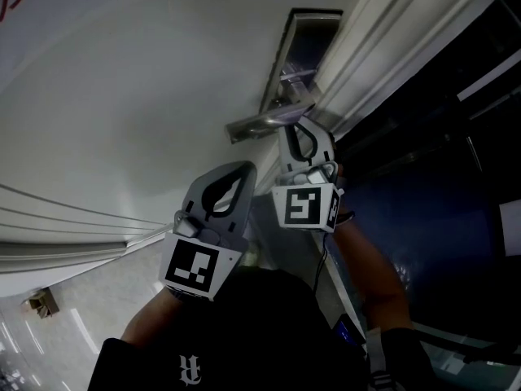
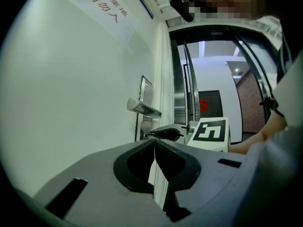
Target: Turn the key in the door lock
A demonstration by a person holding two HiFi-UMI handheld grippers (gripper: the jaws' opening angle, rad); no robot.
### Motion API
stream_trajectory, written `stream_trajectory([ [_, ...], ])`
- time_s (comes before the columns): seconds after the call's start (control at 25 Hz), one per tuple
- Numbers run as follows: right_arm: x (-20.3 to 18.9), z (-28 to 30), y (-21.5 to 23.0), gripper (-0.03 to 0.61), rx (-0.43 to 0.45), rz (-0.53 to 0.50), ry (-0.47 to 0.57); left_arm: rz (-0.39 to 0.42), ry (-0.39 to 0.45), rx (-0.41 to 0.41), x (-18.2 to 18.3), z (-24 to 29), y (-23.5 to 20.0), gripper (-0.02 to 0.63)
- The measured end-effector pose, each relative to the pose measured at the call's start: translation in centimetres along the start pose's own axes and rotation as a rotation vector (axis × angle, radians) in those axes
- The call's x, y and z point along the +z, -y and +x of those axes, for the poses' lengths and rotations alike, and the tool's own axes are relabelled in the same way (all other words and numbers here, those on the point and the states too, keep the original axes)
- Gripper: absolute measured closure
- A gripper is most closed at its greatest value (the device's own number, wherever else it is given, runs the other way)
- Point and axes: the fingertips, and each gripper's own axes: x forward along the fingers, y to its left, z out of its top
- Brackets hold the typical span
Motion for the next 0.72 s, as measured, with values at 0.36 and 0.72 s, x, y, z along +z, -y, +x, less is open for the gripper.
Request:
stream_trajectory([
  [0.36, -0.9, -0.1, 1.0, 0.557, 0.085, 0.756, 0.077, 0.01, -0.01, 0.002, 0.0, 0.0, 0.1, 0.606],
  [0.72, -1.6, -0.1, 1.2, 0.555, 0.203, 1.398, 0.123, 0.021, -0.021, 0.003, 0.0, -0.1, 0.0, 0.606],
])
